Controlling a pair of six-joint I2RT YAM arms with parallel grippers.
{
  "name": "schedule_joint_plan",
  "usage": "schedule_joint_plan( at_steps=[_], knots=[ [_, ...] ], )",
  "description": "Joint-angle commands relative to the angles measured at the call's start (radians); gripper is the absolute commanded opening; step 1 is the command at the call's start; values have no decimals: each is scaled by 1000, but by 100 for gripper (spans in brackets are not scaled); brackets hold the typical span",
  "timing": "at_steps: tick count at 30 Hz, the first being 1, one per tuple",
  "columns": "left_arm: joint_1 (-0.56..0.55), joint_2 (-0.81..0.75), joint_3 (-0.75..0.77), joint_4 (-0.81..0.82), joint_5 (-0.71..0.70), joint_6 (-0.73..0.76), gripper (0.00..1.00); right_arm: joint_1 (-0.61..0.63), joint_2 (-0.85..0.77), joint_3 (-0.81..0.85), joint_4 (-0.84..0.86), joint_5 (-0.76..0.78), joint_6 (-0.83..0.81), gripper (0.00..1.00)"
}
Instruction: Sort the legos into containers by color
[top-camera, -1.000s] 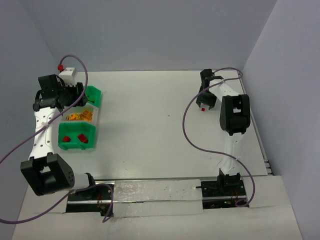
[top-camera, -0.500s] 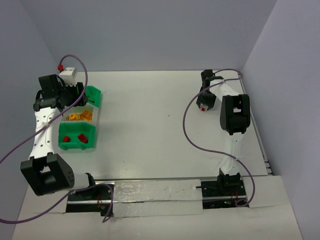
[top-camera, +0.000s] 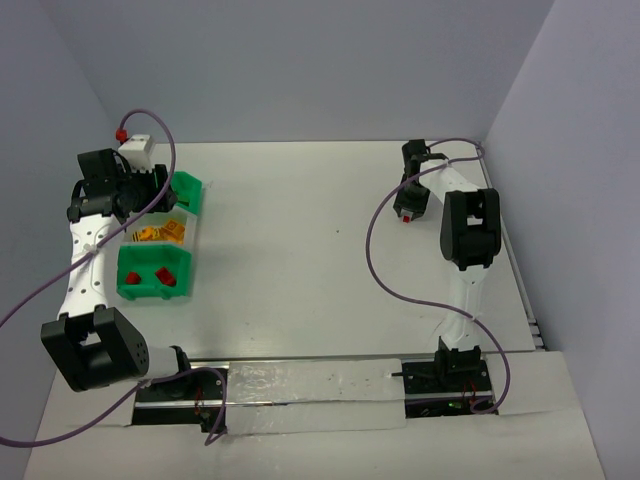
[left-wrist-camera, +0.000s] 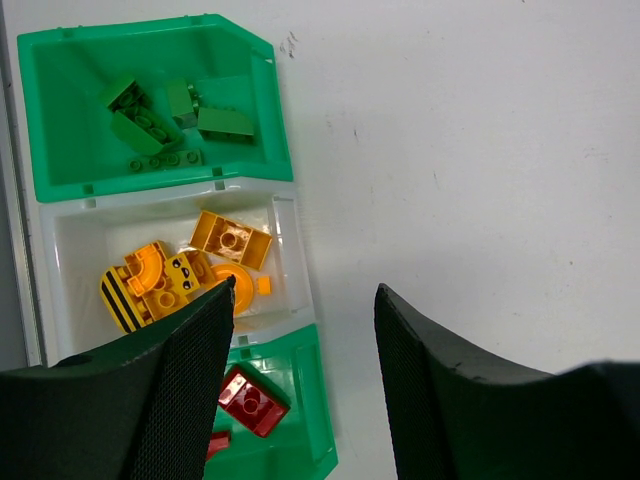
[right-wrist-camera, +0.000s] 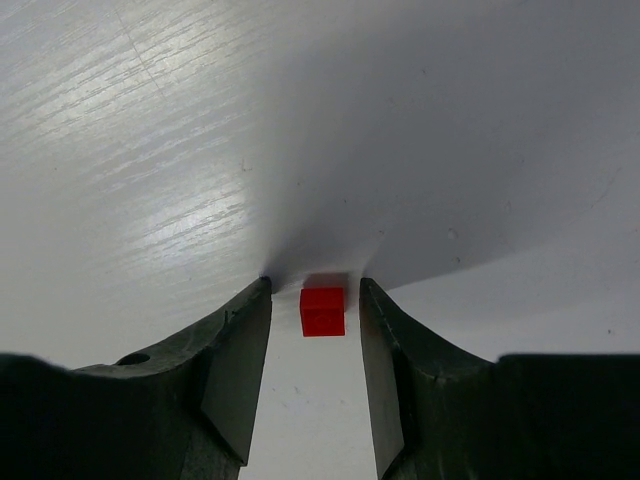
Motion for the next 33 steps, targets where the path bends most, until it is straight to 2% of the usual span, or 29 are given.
schedule_joint_plan(
  at_steps=[1, 10, 21, 22, 24, 26, 27, 30, 33],
  knots=[
    [-6, -12, 10, 40, 27, -12, 64, -7, -21, -36, -26, 5, -11, 47],
    [-6, -5, 16, 40, 33, -16, 64, -12, -33, -57, -27, 1, -16, 45],
    [-6, -5, 15, 41, 37, -19, 65, -16, -24, -48, -29, -17, -25, 31],
    [-5, -4, 14, 40, 41, -19, 66, -17, -23, -47, -29, -24, -28, 27],
    [-6, -3, 15, 32, 65, -14, 76, -16, -23, -43, -30, -41, -35, 20],
    [-5, -5, 15, 20, 101, -7, 92, -16, -37, -40, -27, -96, -55, 4],
    [-6, -9, 15, 18, 118, -4, 96, -16, -44, -38, -25, -133, -66, 0],
    [-6, -28, 8, 22, 254, -14, 99, -13, -98, -46, 3, -317, -106, 0],
    [-5, -43, -13, 45, 395, -47, 99, -8, -166, -64, 69, -614, -140, 0]
  ],
)
